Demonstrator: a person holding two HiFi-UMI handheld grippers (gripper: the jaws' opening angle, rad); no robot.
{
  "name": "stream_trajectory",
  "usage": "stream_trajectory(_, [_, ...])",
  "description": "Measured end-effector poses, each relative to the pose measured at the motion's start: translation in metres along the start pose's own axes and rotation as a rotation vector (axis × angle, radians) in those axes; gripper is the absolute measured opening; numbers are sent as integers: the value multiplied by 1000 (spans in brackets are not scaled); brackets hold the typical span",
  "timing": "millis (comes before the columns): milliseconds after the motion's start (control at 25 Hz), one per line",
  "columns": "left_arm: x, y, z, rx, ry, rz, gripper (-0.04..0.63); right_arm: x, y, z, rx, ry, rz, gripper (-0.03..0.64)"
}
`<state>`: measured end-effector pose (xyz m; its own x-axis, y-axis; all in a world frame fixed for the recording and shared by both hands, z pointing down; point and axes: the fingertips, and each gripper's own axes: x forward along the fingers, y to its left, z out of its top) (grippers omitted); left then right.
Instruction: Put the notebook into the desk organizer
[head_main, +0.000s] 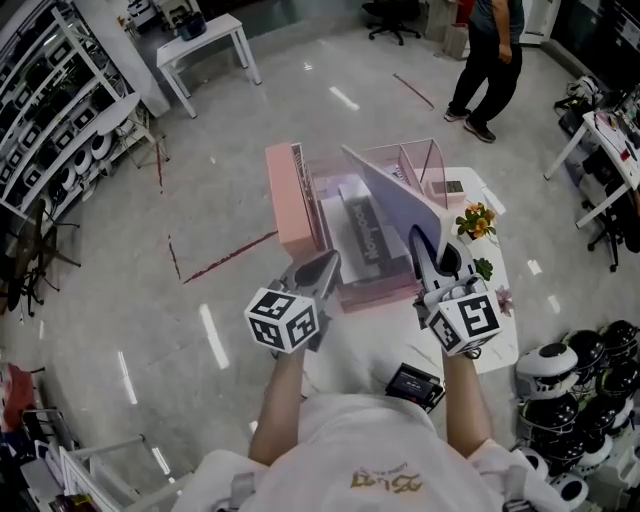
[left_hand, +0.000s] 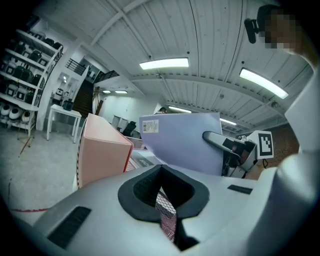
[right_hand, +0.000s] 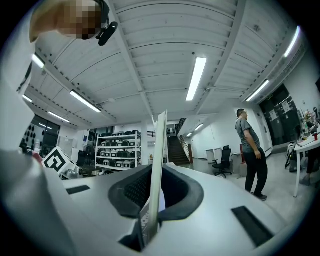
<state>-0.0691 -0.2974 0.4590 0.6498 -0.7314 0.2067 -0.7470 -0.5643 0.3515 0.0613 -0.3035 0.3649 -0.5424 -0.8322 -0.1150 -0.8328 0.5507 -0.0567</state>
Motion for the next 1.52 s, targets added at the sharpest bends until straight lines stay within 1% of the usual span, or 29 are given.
stream_trajectory(80, [0, 1, 0, 8, 1, 7, 17, 5, -1, -3, -5, 5, 10, 43])
stream_trajectory(280, [-2, 3, 1, -6, -7, 11, 18, 14, 2, -12, -6, 30, 45, 43])
stream_trajectory(760, [-8, 3, -2, -20, -11, 13, 18, 21, 24, -32, -85, 101, 132, 44])
stream_trajectory(880, [-9, 2, -1, -19, -13, 13, 18, 22, 29, -38, -110, 128, 158, 44])
stream_trajectory(1080, [-12, 2, -3, -24, -16, 19, 18, 21, 31, -44, -107, 179, 185, 49])
stream_trajectory(1320, [-15, 2, -5, -28, -22, 24, 18, 18, 34, -63, -214, 271, 225, 52])
stream_trajectory(1520, [-17, 1, -4, -29, -23, 24, 18, 18, 42, -72, -233, 323, 282, 61])
